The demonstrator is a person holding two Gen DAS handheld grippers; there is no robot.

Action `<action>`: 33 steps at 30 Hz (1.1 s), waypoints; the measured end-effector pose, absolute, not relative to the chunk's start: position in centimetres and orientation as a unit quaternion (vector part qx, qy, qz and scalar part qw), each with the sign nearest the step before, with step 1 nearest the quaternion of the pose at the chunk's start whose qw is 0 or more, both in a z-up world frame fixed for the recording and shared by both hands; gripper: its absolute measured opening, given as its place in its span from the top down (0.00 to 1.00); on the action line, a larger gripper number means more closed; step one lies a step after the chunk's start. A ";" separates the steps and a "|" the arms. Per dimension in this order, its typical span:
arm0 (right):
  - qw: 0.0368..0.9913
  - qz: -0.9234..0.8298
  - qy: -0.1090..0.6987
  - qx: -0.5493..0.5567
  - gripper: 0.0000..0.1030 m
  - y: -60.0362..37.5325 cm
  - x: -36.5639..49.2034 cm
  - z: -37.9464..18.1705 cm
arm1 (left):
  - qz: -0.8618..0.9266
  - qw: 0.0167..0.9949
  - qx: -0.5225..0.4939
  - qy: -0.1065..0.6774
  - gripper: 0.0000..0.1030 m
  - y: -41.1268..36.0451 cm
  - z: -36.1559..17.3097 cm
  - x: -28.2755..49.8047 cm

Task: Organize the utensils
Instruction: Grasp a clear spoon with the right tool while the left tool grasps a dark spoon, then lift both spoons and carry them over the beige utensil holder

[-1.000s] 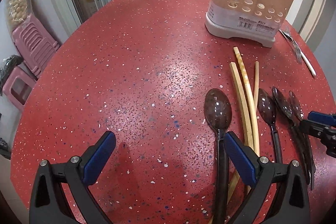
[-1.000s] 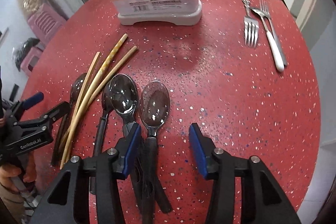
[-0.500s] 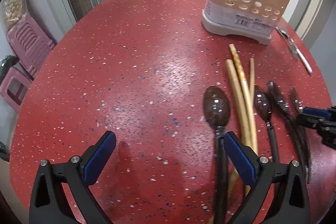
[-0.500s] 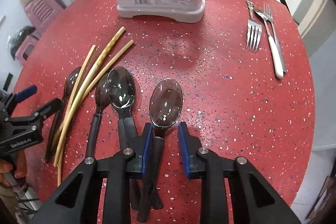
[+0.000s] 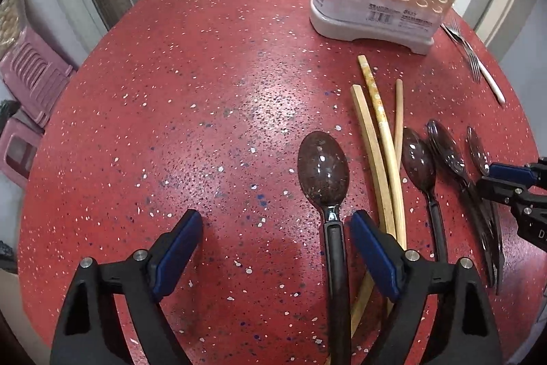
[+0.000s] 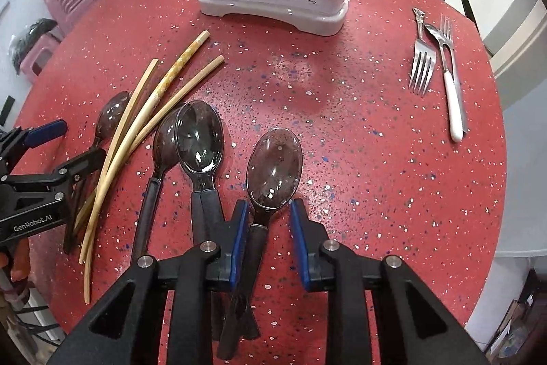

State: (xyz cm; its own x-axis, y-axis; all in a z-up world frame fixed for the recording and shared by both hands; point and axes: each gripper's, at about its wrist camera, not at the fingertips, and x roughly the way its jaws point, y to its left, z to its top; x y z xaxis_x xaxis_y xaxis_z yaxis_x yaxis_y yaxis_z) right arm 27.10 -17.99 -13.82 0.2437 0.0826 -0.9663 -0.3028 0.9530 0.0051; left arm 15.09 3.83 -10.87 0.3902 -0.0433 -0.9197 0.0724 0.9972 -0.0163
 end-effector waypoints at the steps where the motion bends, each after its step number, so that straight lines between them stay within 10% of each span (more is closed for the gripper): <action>1: 0.783 0.123 0.603 -0.091 0.74 -17.9 27.1 -13.7 | -0.042 0.830 0.014 0.556 0.05 3.7 -10.7 15.2; 8: 0.780 0.133 0.607 -0.072 0.88 -18.9 28.2 -13.8 | -0.086 0.811 0.046 0.577 0.35 1.5 -9.5 15.7; 11: 0.781 0.139 0.606 -0.058 0.88 -19.6 28.3 -13.8 | -0.106 0.804 0.057 0.582 0.65 0.7 -9.2 15.7; 33: 0.847 0.184 0.494 0.071 0.88 -25.5 25.8 -5.6 | -0.080 0.920 -0.048 0.380 0.66 2.9 0.3 12.6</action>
